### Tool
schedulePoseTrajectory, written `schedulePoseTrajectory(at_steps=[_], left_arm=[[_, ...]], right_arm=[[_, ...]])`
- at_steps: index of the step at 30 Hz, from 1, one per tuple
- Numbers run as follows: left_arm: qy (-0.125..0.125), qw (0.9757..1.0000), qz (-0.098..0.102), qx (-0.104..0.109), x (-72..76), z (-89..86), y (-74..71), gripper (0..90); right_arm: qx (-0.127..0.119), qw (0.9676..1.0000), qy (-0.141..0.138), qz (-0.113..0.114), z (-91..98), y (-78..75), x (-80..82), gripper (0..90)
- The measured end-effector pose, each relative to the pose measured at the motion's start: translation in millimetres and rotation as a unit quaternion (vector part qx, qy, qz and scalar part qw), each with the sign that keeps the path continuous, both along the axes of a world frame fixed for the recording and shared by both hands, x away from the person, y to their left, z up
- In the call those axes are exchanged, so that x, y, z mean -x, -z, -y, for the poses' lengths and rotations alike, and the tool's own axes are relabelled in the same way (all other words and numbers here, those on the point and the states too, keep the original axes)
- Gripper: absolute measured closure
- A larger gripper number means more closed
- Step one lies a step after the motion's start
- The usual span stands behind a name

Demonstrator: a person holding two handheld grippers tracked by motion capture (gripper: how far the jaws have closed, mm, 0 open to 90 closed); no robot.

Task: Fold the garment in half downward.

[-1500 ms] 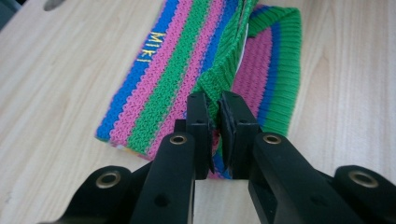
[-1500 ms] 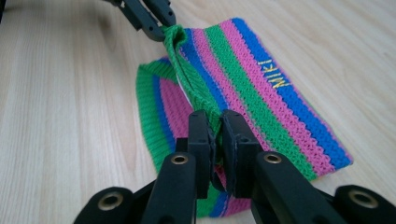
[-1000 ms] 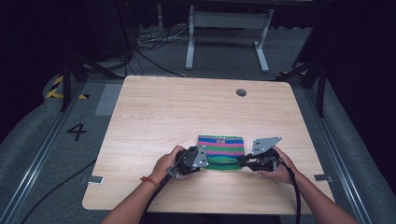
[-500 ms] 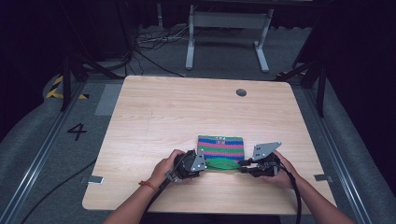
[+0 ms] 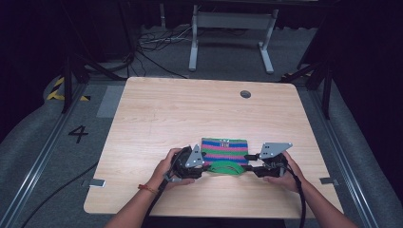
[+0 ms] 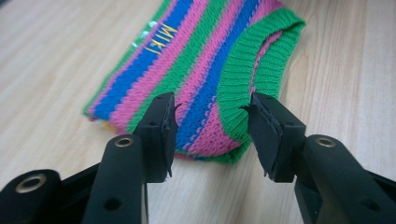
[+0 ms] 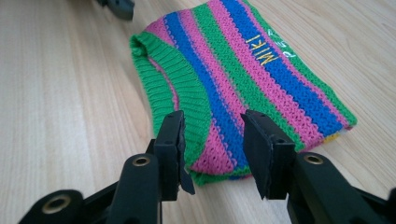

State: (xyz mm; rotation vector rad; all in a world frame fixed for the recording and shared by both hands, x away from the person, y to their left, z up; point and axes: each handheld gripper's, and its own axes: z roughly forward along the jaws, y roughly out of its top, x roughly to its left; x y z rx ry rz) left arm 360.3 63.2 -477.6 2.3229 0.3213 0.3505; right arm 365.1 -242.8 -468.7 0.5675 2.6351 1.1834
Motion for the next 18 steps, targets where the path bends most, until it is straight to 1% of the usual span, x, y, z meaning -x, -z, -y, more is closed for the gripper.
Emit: schedulePoseTrajectory(at_steps=[1,2,3,4,5,6,7,8,9,10,11,13,15,16,18], left_arm=[[0.007,0.9999,-0.008,-0.007,-0.5,3.4,3.2,54.9],[0.010,0.9997,-0.010,-0.017,-0.4,5.8,5.9,56.8],[0.010,0.9997,-0.010,-0.017,-0.4,5.8,5.9,57.9],[0.014,0.9991,-0.019,-0.035,-0.9,9.6,11.8,57.9],[0.017,0.9990,-0.020,-0.035,-1.1,10.6,14.9,57.7],[0.015,0.9993,-0.020,-0.029,-1.2,10.1,15.9,57.2],[0.012,0.9993,-0.024,-0.028,-1.8,9.0,15.5,57.2],[0.008,0.9994,-0.024,-0.022,-2.5,8.4,16.2,57.3],[0.007,0.9995,-0.025,-0.020,-1.8,8.1,17.4,57.0],[0.005,0.9997,-0.019,-0.012,-0.6,7.3,19.5,56.4],[0.003,0.9998,-0.020,-0.005,-0.6,6.6,20.9,55.9],[0.004,0.9999,-0.015,-0.003,-2.0,5.8,21.7,56.0],[-0.001,1.0000,-0.010,0.000,-4.4,5.3,22.6,56.2],[-0.004,0.9999,-0.012,0.002,-5.3,5.1,22.9,56.2],[-0.004,0.9999,-0.011,0.001,-5.9,5.0,22.8,56.1]], right_arm=[[0.001,1.0000,0.002,-0.002,-1.6,0.9,-0.6,59.3],[0.002,1.0000,0.003,-0.003,-3.2,2.3,-1.3,58.7],[0.002,1.0000,0.003,-0.003,-3.2,2.3,-1.3,58.7],[0.005,1.0000,0.003,-0.005,-4.2,3.5,-1.7,58.1],[0.011,0.9999,0.002,-0.009,-6.0,7.2,-1.9,57.8],[0.017,0.9998,0.002,-0.010,-6.6,9.8,-2.0,57.6],[0.022,0.9997,0.003,-0.013,-6.9,12.9,-2.4,56.9],[0.024,0.9995,0.004,-0.019,-7.0,16.3,-2.9,55.2],[0.021,0.9995,0.009,-0.024,-6.6,20.8,-3.8,53.4],[0.013,0.9995,0.011,-0.027,-5.8,23.2,-4.2,52.8],[-0.001,0.9995,0.015,-0.028,-3.9,26.5,-4.8,53.1],[-0.011,0.9996,0.015,-0.022,-1.9,29.4,-4.8,53.3],[-0.003,0.9998,0.014,-0.012,-2.9,29.2,-3.7,53.3],[-0.001,0.9998,0.016,-0.011,-3.2,29.1,-3.4,53.3],[-0.003,0.9998,0.020,-0.009,-3.4,29.4,-3.8,52.8]])
